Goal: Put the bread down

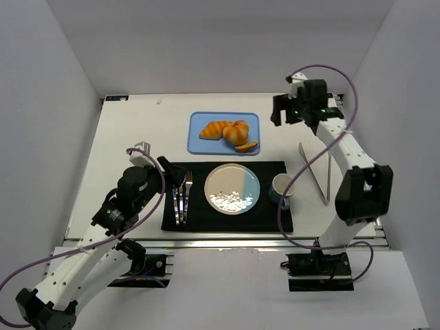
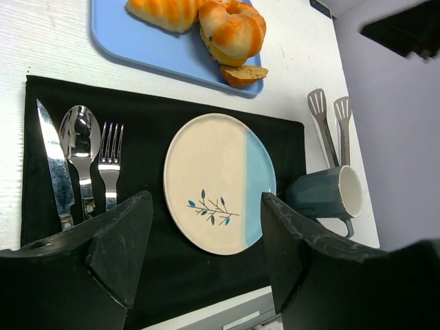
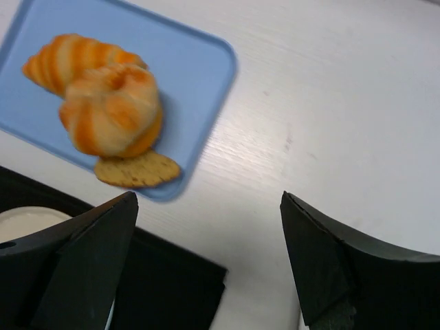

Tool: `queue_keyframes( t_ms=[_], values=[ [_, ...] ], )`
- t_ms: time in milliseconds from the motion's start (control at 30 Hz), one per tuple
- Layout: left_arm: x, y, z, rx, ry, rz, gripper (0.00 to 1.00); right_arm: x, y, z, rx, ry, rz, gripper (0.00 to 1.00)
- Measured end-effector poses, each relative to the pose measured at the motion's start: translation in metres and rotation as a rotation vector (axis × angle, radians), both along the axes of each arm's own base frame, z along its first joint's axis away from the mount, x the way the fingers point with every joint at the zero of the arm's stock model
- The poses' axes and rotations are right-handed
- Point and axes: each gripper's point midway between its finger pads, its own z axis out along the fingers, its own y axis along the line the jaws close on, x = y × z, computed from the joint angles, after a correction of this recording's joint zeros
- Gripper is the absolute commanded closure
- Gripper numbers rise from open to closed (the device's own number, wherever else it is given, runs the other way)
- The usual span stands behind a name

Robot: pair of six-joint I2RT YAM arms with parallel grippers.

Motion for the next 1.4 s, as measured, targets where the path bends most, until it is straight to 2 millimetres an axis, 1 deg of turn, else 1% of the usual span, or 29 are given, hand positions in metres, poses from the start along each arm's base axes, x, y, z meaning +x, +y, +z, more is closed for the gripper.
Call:
queue_keyframes(
  t_ms=[67, 100, 133, 167, 200, 233, 267, 300, 333, 367, 400, 433, 467, 500, 533, 567, 700, 733, 800, 967, 1200, 1333, 1400],
  values=[
    [0.000, 0.000, -0.001, 0.005, 0.003, -0.001, 0.26, -0.011, -0.023, 0.004, 0.002, -0.010, -0.034, 0.11],
    [0.001, 0.000, -0.002, 0.006, 0.005, -0.002, 0.26, -0.015, -0.041, 0.004, 0.002, -0.020, -0.052, 0.14],
    [0.001, -0.001, -0.002, 0.006, 0.004, -0.003, 0.26, -0.023, -0.054, 0.002, 0.002, -0.027, -0.043, 0.22],
    [0.001, -0.001, -0.001, 0.004, 0.003, -0.005, 0.26, -0.032, -0.070, -0.002, 0.004, -0.028, -0.031, 0.32],
    [0.002, -0.002, -0.001, 0.003, 0.001, -0.006, 0.26, -0.043, -0.090, -0.006, 0.012, -0.023, -0.029, 0.68],
    [0.002, -0.003, 0.000, 0.000, -0.001, -0.008, 0.26, -0.050, -0.109, -0.008, 0.007, -0.027, -0.034, 0.83],
    [0.002, -0.003, 0.000, -0.002, -0.004, -0.009, 0.26, -0.058, -0.130, -0.011, 0.003, -0.027, -0.056, 0.93],
    [0.003, -0.003, 0.001, -0.003, -0.006, -0.010, 0.26, -0.064, -0.149, -0.015, -0.011, -0.025, -0.081, 0.94],
    [0.003, -0.004, 0.002, -0.005, -0.008, -0.012, 0.26, -0.070, -0.164, -0.019, -0.026, -0.019, -0.097, 0.89],
    [0.003, -0.004, 0.002, -0.007, -0.011, -0.013, 0.26, -0.075, -0.172, -0.023, -0.042, -0.016, -0.100, 0.79],
    [0.004, -0.005, 0.004, -0.011, -0.016, -0.014, 0.26, -0.081, -0.177, -0.030, -0.058, -0.005, -0.093, 0.52],
    [0.004, -0.006, 0.006, -0.015, -0.022, -0.016, 0.26, -0.088, -0.178, -0.039, -0.065, 0.016, -0.088, 0.29],
    [0.004, -0.006, 0.006, -0.016, -0.023, -0.017, 0.26, -0.096, -0.179, -0.049, -0.082, 0.035, -0.076, 0.29],
    [0.004, -0.006, 0.007, -0.018, -0.025, -0.018, 0.26, -0.103, -0.180, -0.059, -0.098, 0.056, -0.065, 0.13],
    [0.004, -0.006, 0.007, -0.020, -0.027, -0.019, 0.26, -0.108, -0.181, -0.066, -0.101, 0.077, -0.071, 0.11],
    [0.004, -0.007, 0.008, -0.023, -0.030, -0.022, 0.26, -0.121, -0.182, -0.083, -0.115, 0.123, -0.072, 0.11],
    [0.003, -0.009, 0.008, -0.029, -0.033, -0.032, 0.26, -0.154, -0.183, -0.125, -0.142, 0.249, -0.085, 0.11],
    [0.003, -0.009, 0.008, -0.030, -0.034, -0.034, 0.26, -0.160, -0.184, -0.132, -0.146, 0.270, -0.091, 0.11],
    [0.003, -0.009, 0.009, -0.032, -0.037, -0.036, 0.26, -0.166, -0.186, -0.139, -0.156, 0.295, -0.102, 0.11],
    [0.003, -0.009, 0.009, -0.035, -0.041, -0.036, 0.26, -0.167, -0.193, -0.151, -0.186, 0.321, -0.116, 0.11],
    [0.002, -0.009, 0.006, -0.039, -0.037, -0.035, 0.26, -0.176, -0.194, -0.187, -0.185, 0.396, -0.133, 0.11],
    [0.001, -0.009, 0.007, -0.041, -0.038, -0.034, 0.26, -0.169, -0.192, -0.194, -0.207, 0.364, -0.139, 0.12],
    [0.001, -0.009, 0.007, -0.041, -0.038, -0.034, 0.26, -0.163, -0.189, -0.194, -0.215, 0.336, -0.141, 0.17]
  ],
)
